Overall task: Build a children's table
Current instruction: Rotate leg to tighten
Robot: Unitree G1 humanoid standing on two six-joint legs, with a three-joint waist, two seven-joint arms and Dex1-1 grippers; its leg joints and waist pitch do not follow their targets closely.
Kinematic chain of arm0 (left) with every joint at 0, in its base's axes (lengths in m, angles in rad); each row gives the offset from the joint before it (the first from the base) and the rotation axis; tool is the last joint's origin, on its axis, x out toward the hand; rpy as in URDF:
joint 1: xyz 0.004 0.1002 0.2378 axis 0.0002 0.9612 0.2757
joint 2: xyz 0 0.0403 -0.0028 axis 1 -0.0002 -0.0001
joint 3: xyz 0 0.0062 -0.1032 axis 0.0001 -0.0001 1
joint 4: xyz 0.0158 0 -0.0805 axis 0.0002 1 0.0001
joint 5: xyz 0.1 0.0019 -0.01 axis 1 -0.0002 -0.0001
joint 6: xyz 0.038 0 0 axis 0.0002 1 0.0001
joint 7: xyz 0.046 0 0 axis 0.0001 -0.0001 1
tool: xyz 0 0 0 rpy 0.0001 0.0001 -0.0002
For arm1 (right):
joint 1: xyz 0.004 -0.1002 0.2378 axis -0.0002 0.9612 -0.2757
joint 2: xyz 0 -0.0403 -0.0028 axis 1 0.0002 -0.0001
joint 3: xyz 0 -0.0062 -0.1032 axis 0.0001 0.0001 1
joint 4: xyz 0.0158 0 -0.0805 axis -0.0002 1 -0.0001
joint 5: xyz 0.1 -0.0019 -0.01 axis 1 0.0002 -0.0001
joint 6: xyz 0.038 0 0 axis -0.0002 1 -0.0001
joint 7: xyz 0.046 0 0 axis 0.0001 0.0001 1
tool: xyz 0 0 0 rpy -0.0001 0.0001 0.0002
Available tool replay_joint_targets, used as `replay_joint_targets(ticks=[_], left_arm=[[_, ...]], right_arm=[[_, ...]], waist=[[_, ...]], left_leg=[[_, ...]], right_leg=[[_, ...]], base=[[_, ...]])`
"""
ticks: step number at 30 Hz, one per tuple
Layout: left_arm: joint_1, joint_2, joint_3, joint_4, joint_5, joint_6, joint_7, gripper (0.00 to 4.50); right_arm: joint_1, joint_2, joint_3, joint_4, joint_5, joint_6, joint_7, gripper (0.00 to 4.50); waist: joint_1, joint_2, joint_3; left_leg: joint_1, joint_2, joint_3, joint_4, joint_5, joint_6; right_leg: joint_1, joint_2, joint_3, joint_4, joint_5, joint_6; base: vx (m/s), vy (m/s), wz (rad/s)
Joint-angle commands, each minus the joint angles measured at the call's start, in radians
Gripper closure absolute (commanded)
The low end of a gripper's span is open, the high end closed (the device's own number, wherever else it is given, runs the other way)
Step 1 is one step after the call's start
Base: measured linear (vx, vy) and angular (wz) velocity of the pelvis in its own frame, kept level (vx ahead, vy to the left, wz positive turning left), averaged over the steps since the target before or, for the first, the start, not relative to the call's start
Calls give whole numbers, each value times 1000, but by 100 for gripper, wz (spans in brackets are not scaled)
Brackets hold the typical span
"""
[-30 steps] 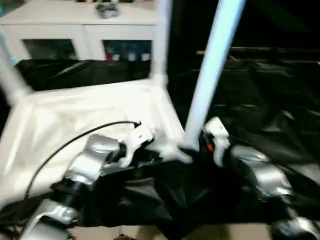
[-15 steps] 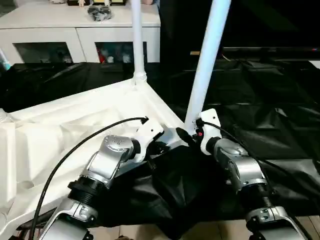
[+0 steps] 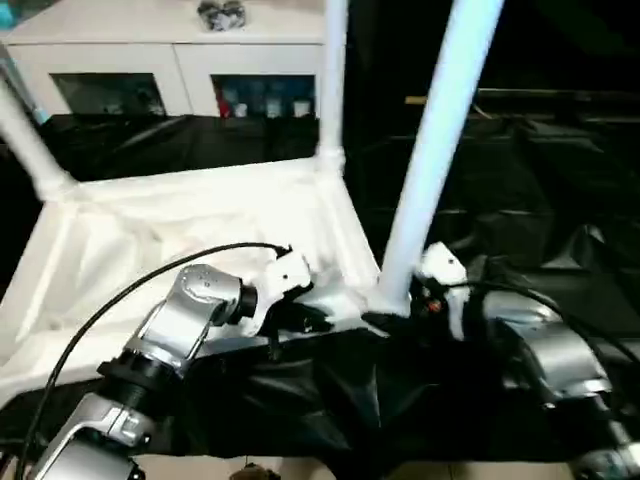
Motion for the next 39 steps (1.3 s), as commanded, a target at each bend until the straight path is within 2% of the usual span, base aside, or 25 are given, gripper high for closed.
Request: replay_joint_targets(ticks=[1, 5, 10, 11, 13, 15, 16, 17, 18, 19, 21, 24, 27, 29, 32, 33, 36, 39], left_arm=[[-38, -32, -12, -29, -41, -42, -22, 450], [-46, -31, -7, -24, -47, -42, -25, 450], [-37, -38, -10, -33, -48, -40, -18, 450], [-34, -43, -7, -35, -47, -36, -8, 450], [-32, -54, 1, -32, -43, -29, 10, 450], [-38, -72, 9, -16, -35, -15, 48, 450], [-41, -80, 13, -9, -30, -8, 66, 450], [-42, -84, 15, -6, -28, -4, 74, 450], [-46, -96, 20, 4, -20, 7, 103, 450], [-47, -96, 20, 4, -19, 7, 105, 450], [-69, -144, 39, 43, 6, 45, 213, 450], [-97, -202, 65, 83, 14, 76, 324, 450], [-104, -250, 71, 84, 18, 97, 377, 450], [-100, -269, 59, 69, 15, 101, 371, 450], [-95, -267, 50, 62, 14, 95, 356, 450], [-92, -257, 45, 58, 11, 88, 348, 450], [-82, -231, 37, 49, 8, 62, 311, 450], [-66, -190, 27, 21, -3, 44, 244, 450]], right_arm=[[19, 16, 91, -41, 28, 34, 84, 91], [16, 10, 96, -43, 35, 47, 107, 123], [13, 23, 103, -36, 30, 51, 97, 160], [12, 37, 101, -25, 21, 44, 75, 167], [6, 71, 85, 4, 5, 43, 16, 169], [-9, 112, 62, 53, -24, 41, -81, 173], [-17, 132, 49, 77, -36, 45, -131, 173], [-20, 141, 44, 87, -41, 48, -153, 174], [-28, 166, 24, 113, -45, 51, -209, 174], [-28, 167, 23, 114, -45, 51, -212, 174], [-55, 252, -38, 190, -49, 78, -383, 175], [-80, 332, -77, 260, -61, 100, -526, 175], [-101, 400, -92, 323, -81, 78, -621, 175], [-103, 423, -80, 326, -78, 54, -608, 105], [-106, 424, -86, 322, -71, 59, -598, 98], [-112, 418, -97, 321, -70, 59, -590, 69], [-109, 384, -83, 296, -71, 14, -528, 69], [-83, 319, -49, 229, -42, -40, -376, 69]], waist=[[-2, -5, -56], [-5, -4, -53], [-6, -6, -55], [-5, -9, -56], [-7, -6, -56], [-10, -7, -57], [-11, 0, -56], [-20, -5, -52], [-23, -4, -54], [-25, -3, -53], [-38, -3, -52], [-42, -3, -54], [-44, -5, -53], [-46, -5, -52], [-46, -4, -53], [-46, 0, -52], [-48, -1, -53], [-44, -2, -57]], left_leg=[[35, 63, -26, -75, -299, 26], [33, 63, -32, -80, -333, -4], [32, 62, -33, -79, -329, -7], [31, 62, -33, -78, -314, -2], [29, 61, -32, -77, -300, 2], [28, 59, -32, -77, -302, -1], [30, 59, -32, -77, -304, -7], [24, 55, -35, -80, -324, -18], [25, 56, -39, -83, -337, -29], [28, 56, -38, -83, -345, -33], [31, 54, -39, -83, -373, -40], [37, 52, -39, -81, -388, -50], [31, 52, -40, -83, -373, -44], [32, 52, -39, -83, -383, -37], [31, 52, -39, -84, -385, -31], [31, 52, -40, -86, -388, -32], [32, 53, -41, -86, -407, -35], [28, 55, -39, -83, -370, -21]], right_leg=[[33, -55, 37, -71, -223, -238], [30, -59, 39, -77, -304, -212], [29, -59, 39, -77, -304, -204], [30, -60, 39, -74, -288, -206], [29, -58, 39, -73, -267, -213], [31, -59, 38, -73, -277, -212], [26, -59, 39, -73, -280, -214], [30, -59, 36, -77, -314, -210], [32, -60, 34, -77, -342, -195], [28, -59, 35, -79, -346, -192], [24, -58, 35, -83, -361, -193], [20, -58, 35, -87, -385, -183], [23, -59, 36, -88, -370, -177], [22, -58, 36, -91, -376, -169], [22, -57, 37, -91, -376, -163], [23, -57, 36, -91, -376, -162], [22, -56, 36, -92, -378, -161], [29, -58, 37, -87, -314, -173]], base=[[0, 0, 0], [0, 0, 0], [0, 0, 0], [0, 0, 0], [0, 0, 0], [0, 0, 0], [0, 0, 0], [0, 0, 0], [0, 0, 0], [0, 0, 0], [0, 0, 0], [0, 0, 0], [0, 0, 0], [0, 0, 0], [0, 0, 0], [0, 0, 0], [0, 0, 0], [0, 0, 0]])
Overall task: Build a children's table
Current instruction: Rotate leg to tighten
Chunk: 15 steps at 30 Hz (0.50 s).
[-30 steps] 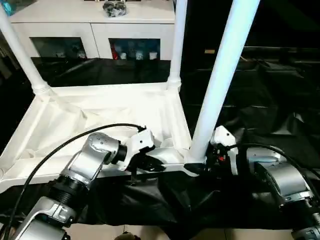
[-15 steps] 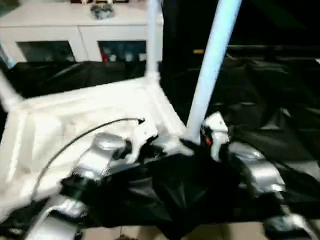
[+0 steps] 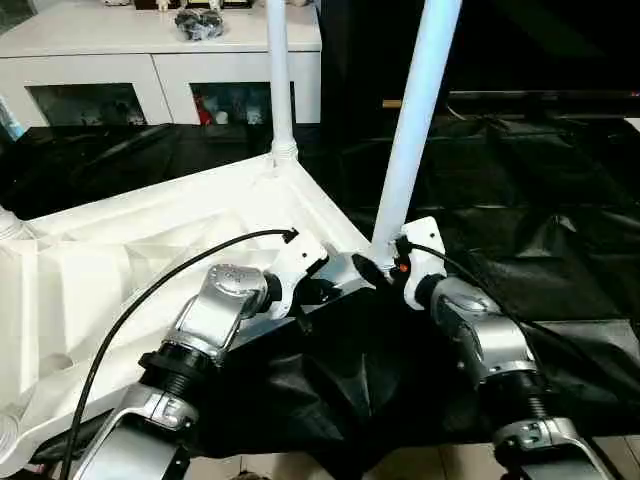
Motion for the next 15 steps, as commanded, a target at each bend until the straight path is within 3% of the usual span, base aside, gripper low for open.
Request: replay_joint_targets(ticks=[1, 2, 4, 6, 11, 15], left_arm=[[-11, -15, -47, -84, -63, -59, -98, 450], [-3, 6, -53, -97, -68, -62, -131, 450], [1, 18, -56, -102, -68, -64, -148, 450], [6, 50, -59, -105, -68, -71, -182, 450], [11, 91, -62, -102, -74, -100, -241, 450], [23, 138, -68, -124, -102, -120, -339, 450]], right_arm=[[36, 1, 123, -36, 43, -8, 180, 69], [51, -36, 140, -71, 57, -20, 255, 69], [58, -55, 147, -86, 63, -26, 291, 69], [66, -100, 154, -106, 71, -29, 361, 69], [76, -161, 166, -141, 95, -5, 482, 69], [104, -251, 212, -218, 133, 50, 639, 69]], waist=[[5, -2, -54], [7, -9, -56], [13, -5, -58], [17, -11, -60], [29, -10, -57], [44, -9, -54]], left_leg=[[24, 56, -37, -84, -362, -13], [22, 56, -35, -81, -331, 2], [20, 57, -31, -77, -283, 27], [22, 58, -27, -72, -240, 49], [23, 60, -28, -73, -241, 51], [26, 65, -27, -76, -271, 42]], right_leg=[[28, -56, 37, -84, -293, -179], [32, -56, 37, -79, -251, -191], [34, -56, 37, -71, -188, -211], [34, -55, 36, -67, -146, -238], [37, -53, 32, -63, -167, -245], [33, -55, 35, -67, -221, -229]], base=[[0, 0, 0], [0, 0, 0], [0, 0, 0], [0, 0, 0], [0, 0, 0], [0, 0, 0]])
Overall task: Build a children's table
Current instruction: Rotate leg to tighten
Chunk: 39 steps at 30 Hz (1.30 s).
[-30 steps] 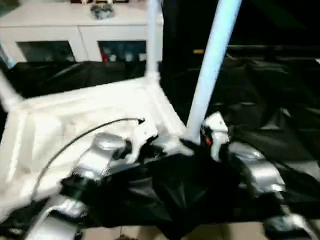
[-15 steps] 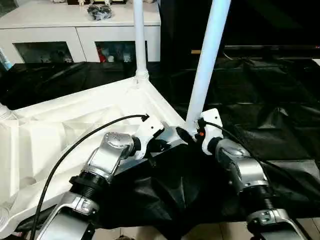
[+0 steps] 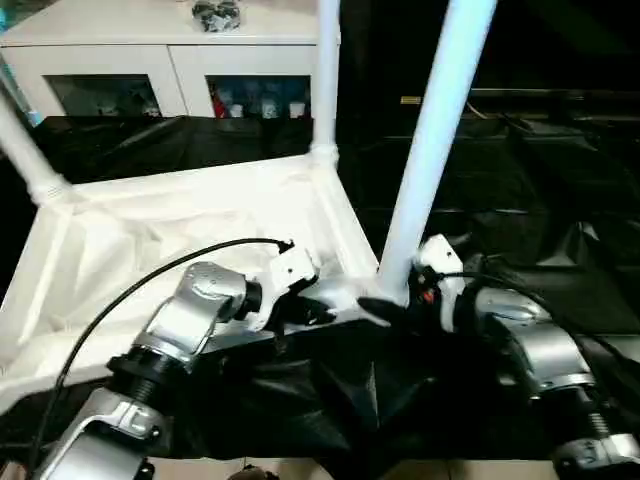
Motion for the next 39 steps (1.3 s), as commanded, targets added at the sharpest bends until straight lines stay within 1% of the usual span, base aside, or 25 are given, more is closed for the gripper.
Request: replay_joint_targets(ticks=[1, 4, 6, 7, 14, 16, 17, 18, 19, 20, 21, 22, 23, 25, 26, 28, 29, 30, 31, 33, 35, 36, 37, 38, 39], left_arm=[[-24, -20, -6, -49, -39, -24, -23, 450], [-29, -17, -9, -48, -45, -24, -37, 450], [-29, -15, -12, -50, -48, -24, -47, 450], [-27, -15, -15, -51, -47, -26, -48, 450], [-22, -24, -6, -49, -33, -25, -15, 450], [-27, -35, 3, -39, -24, -16, 15, 450], [-35, -52, 11, -27, -17, -1, 52, 450], [-35, -52, 11, -27, -17, -1, 52, 450], [-52, -81, 22, -4, -1, 24, 118, 450], [-56, -87, 25, 2, 2, 28, 132, 450], [-75, -116, 35, 26, 13, 54, 190, 450], [-80, -122, 37, 32, 15, 60, 203, 450], [-95, -148, 47, 53, 21, 73, 250, 450], [-106, -166, 53, 68, 25, 81, 281, 450], [-118, -194, 62, 85, 29, 89, 331, 450], [-125, -227, 68, 92, 33, 103, 382, 450], [-125, -236, 68, 91, 35, 108, 392, 450], [-124, -245, 68, 85, 37, 116, 401, 450], [-114, -256, 55, 67, 40, 120, 392, 450], [-111, -257, 48, 60, 41, 118, 384, 450], [-105, -252, 35, 53, 40, 106, 364, 450], [-102, -246, 31, 50, 37, 98, 354, 450], [-100, -241, 30, 48, 34, 92, 347, 450], [-97, -229, 26, 41, 28, 82, 328, 450], [-93, -218, 21, 34, 23, 68, 306, 450]], right_arm=[[16, 8, 83, -47, 30, 32, 94, 69], [26, -8, 98, -68, 32, 52, 124, 91], [30, -10, 102, -79, 34, 60, 131, 107], [34, -10, 103, -82, 35, 61, 131, 107], [43, 8, 104, -90, 34, 67, 98, 159], [39, 31, 91, -72, 26, 53, 60, 167], [32, 64, 69, -42, 16, 25, 6, 170], [32, 64, 69, -42, 16, 25, 6, 174], [16, 110, 38, 5, 5, 17, -85, 174], [11, 119, 31, 16, 3, 19, -106, 174], [-11, 161, -2, 72, -8, 12, -203, 176], [-16, 170, -9, 86, -11, 10, -224, 176], [-35, 204, -34, 130, -23, 15, -314, 176], [-47, 226, -51, 161, -31, 19, -375, 176], [-63, 258, -68, 202, -46, 22, -454, 176], [-83, 302, -85, 253, -63, 32, -551, 177], [-89, 316, -91, 268, -68, 38, -581, 177], [-95, 330, -91, 281, -73, 45, -597, 177], [-101, 352, -85, 292, -80, 33, -601, 177], [-103, 360, -86, 295, -79, 28, -598, 107], [-108, 366, -96, 294, -65, 34, -589, 105], [-111, 364, -95, 292, -64, 29, -587, 95], [-112, 359, -90, 290, -67, 20, -582, 95], [-111, 345, -77, 279, -70, -3, -554, 79], [-108, 333, -69, 265, -67, -20, -520, 66]], waist=[[-1, -7, -56], [2, -8, -55], [0, -10, -54], [0, -16, -54], [1, -17, -56], [0, -11, -55], [-3, -14, -55], [-4, -12, -56], [-7, -14, -54], [-11, -12, -52], [-13, -14, -52], [-19, -14, -51], [-21, -16, -52], [-29, -16, -51], [-30, -18, -51], [-35, -15, -54], [-35, -14, -54], [-36, -7, -54], [-38, -9, -54], [-37, -10, -57], [-36, -9, -58], [-35, 0, -57], [-38, -3, -57], [-37, -3, -57], [-37, 9, -58]], left_leg=[[31, 64, -26, -75, -273, 37], [34, 64, -26, -76, -291, 22], [30, 63, -29, -78, -299, 12], [31, 63, -29, -77, -298, 12], [28, 62, -28, -75, -265, 23], [28, 62, -29, -75, -266, 20], [27, 60, -29, -76, -273, 15], [27, 60, -30, -76, -278, 11], [26, 59, -32, -78, -289, 6], [30, 58, -31, -78, -305, -2], [30, 58, -34, -79, -320, -14], [28, 55, -36, -81, -330, -24], [29, 55, -38, -81, -334, -26], [32, 53, -38, -80, -349, -35], [31, 54, -37, -80, -342, -27], [29, 53, -36, -79, -324, -25], [30, 53, -35, -80, -322, -25], [29, 52, -36, -80, -322, -24], [28, 52, -35, -80, -321, -19], [25, 52, -35, -79, -307, -11], [26, 52, -33, -78, -298, -3], [27, 52, -34, -79, -300, -3], [25, 52, -34, -80, -304, -3], [25, 52, -35, -80, -315, -7], [28, 53, -37, -81, -326, -14]], right_leg=[[32, -55, 37, -68, -229, -229], [30, -57, 38, -70, -255, -227], [31, -59, 39, -72, -285, -218], [31, -61, 39, -73, -294, -212], [31, -60, 39, -71, -278, -211], [30, -61, 39, -71, -276, -211], [30, -60, 38, -72, -283, -210], [30, -61, 38, -71, -287, -210], [31, -61, 37, -75, -309, -204], [25, -61, 38, -79, -337, -203], [27, -63, 37, -81, -371, -193], [27, -63, 35, -83, -392, -187], [28, -63, 35, -84, -398, -181], [24, -62, 34, -87, -412, -178], [26, -63, 36, -89, -404, -174], [25, -60, 37, -85, -360, -183], [24, -59, 36, -85, -354, -184], [27, -59, 35, -83, -341, -188], [28, -57, 36, -85, -323, -187], [33, -57, 36, -81, -291, -190], [32, -57, 36, -80, -275, -193], [31, -56, 36, -78, -268, -196], [32, -55, 35, -80, -269, -196], [33, -55, 34, -81, -274, -194], [32, -56, 34, -79, -270, -197]], base=[[0, 0, 0], [0, 0, 0], [0, 0, 0], [0, 0, 0], [0, 0, 0], [0, 0, 0], [0, 0, 0], [0, 0, 0], [0, 0, 0], [0, 0, 0], [0, 0, 0], [0, 0, 0], [0, 0, 0], [0, 0, 0], [0, 0, 0], [0, 0, 0], [0, 0, 0], [0, 0, 0], [0, 0, 0], [0, 0, 0], [0, 0, 0], [0, 0, 0], [0, 0, 0], [0, 0, 0], [0, 0, 0]])
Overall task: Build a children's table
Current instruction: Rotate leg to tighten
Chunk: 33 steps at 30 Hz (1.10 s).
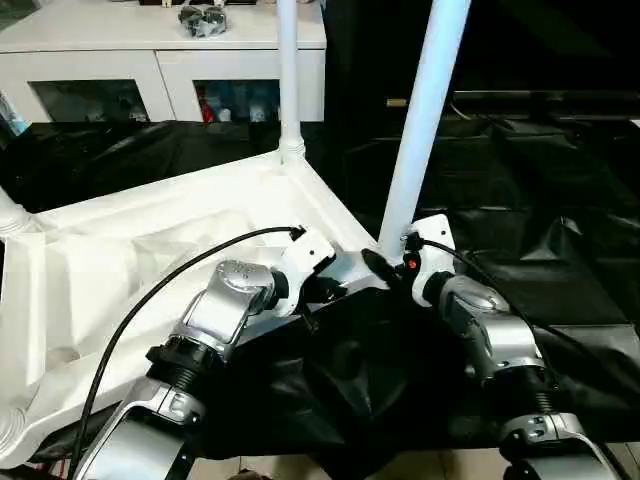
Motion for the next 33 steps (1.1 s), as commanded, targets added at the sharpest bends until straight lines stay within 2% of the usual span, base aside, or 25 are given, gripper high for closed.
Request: replay_joint_targets(ticks=[1, 2, 3, 4, 6, 7, 8, 9, 12, 13, 14, 16, 19, 20, 23, 24, 27, 31, 33], left_arm=[[-14, -30, -35, -67, -46, -51, -53, 450], [-10, -20, -40, -75, -50, -58, -72, 450], [5, 9, -53, -97, -59, -68, -126, 450], [6, 10, -54, -98, -59, -69, -128, 450], [19, 35, -62, -116, -67, -80, -172, 450], [28, 55, -70, -126, -72, -109, -210, 450], [32, 64, -73, -131, -76, -110, -229, 450], [39, 77, -77, -140, -78, -105, -245, 450], [55, 119, -87, -159, -93, -114, -314, 450], [61, 143, -87, -165, -102, -121, -350, 450], [64, 160, -87, -169, -109, -123, -373, 450], [66, 169, -85, -173, -112, -122, -386, 450], [61, 194, -84, -162, -116, -135, -433, 450], [60, 195, -85, -162, -116, -136, -437, 450], [60, 199, -89, -163, -117, -137, -447, 450], [60, 200, -91, -163, -118, -138, -449, 450], [61, 201, -91, -164, -122, -139, -446, 450], [62, 197, -86, -161, -119, -144, -438, 450], [62, 180, -73, -153, -112, -136, -407, 450]], right_arm=[[20, 40, 108, 28, 8, 13, 100, 66], [23, 30, 113, 14, 13, -1, 132, 66], [48, -19, 143, -52, 32, -22, 252, 66], [50, -21, 145, -55, 33, -22, 257, 66], [74, -66, 174, -112, 46, -27, 350, 66], [88, -95, 186, -146, 59, -19, 406, 66], [93, -109, 191, -158, 63, -16, 430, 66], [100, -125, 199, -172, 68, -12, 459, 66], [123, -184, 225, -214, 89, 8, 568, 66], [137, -224, 246, -238, 95, 22, 631, 66], [147, -253, 261, -256, 98, 31, 673, 66], [154, -269, 270, -268, 99, 35, 698, 66], [167, -321, 304, -305, 89, 64, 768, 66], [167, -325, 307, -308, 88, 68, 772, 66], [167, -334, 313, -319, 90, 79, 781, 90], [167, -336, 316, -326, 93, 85, 783, 100], [169, -335, 321, -338, 99, 96, 780, 128], [171, -328, 325, -347, 101, 105, 774, 167], [177, -307, 316, -344, 96, 101, 743, 171]], waist=[[1, 7, -56], [1, 4, -57], [-2, 1, -57], [3, 2, -58], [3, 0, -60], [6, -9, -61], [13, -3, -60], [14, -7, -59], [22, -2, -56], [24, 0, -53], [29, -1, -54], [31, -1, -52], [40, 2, -51], [40, 7, -51], [37, 2, -51], [37, -2, -51], [37, -4, -53], [39, -3, -55], [38, -3, -55]], left_leg=[[23, 53, -36, -83, -331, -15], [23, 53, -35, -81, -329, -9], [22, 53, -34, -80, -325, -5], [22, 55, -37, -81, -320, 0], [20, 55, -32, -75, -279, 24], [18, 54, -29, -73, -242, 48], [22, 57, -28, -71, -234, 57], [22, 58, -27, -71, -233, 60], [23, 61, -28, -75, -246, 52], [26, 63, -28, -78, -280, 38], [28, 64, -29, -79, -297, 30], [27, 64, -28, -79, -301, 28], [33, 64, -28, -80, -322, 10], [33, 64, -28, -80, -326, 7], [28, 63, -31, -82, -333, -2], [29, 63, -32, -82, -329, -1], [29, 63, -30, -80, -312, 4], [27, 62, -29, -77, -284, 14], [26, 62, -29, -77, -278, 16]], right_leg=[[31, -53, 33, -81, -264, -195], [34, -53, 33, -78, -239, -203], [35, -53, 34, -77, -227, -206], [39, -54, 32, -76, -219, -207], [40, -53, 34, -69, -157, -224], [42, -52, 33, -67, -121, -238], [40, -54, 33, -65, -125, -245], [39, -54, 34, -66, -130, -247], [39, -52, 32, -66, -171, -245], [34, -52, 33, -68, -214, -238], [37, -51, 32, -69, -232, -229], [33, -53, 35, -69, -234, -229], [29, -55, 38, -74, -275, -221], [28, -55, 39, -74, -278, -222], [31, -57, 37, -74, -293, -217], [31, -58, 37, -75, -298, -215], [30, -57, 38, -73, -286, -216], [31, -56, 38, -70, -253, -224], [32, -57, 37, -69, -251, -224]], base=[[0, 0, 0], [0, 0, 0], [0, 0, 0], [0, 0, 0], [0, 0, 0], [0, 0, 0], [0, 0, 0], [0, 0, 0], [0, 0, 0], [0, 0, 0], [0, 0, 0], [0, 0, 0], [0, 0, 0], [0, 0, 0], [0, 0, 0], [0, 0, 0], [0, 0, 0], [0, 0, 0], [0, 0, 0]])
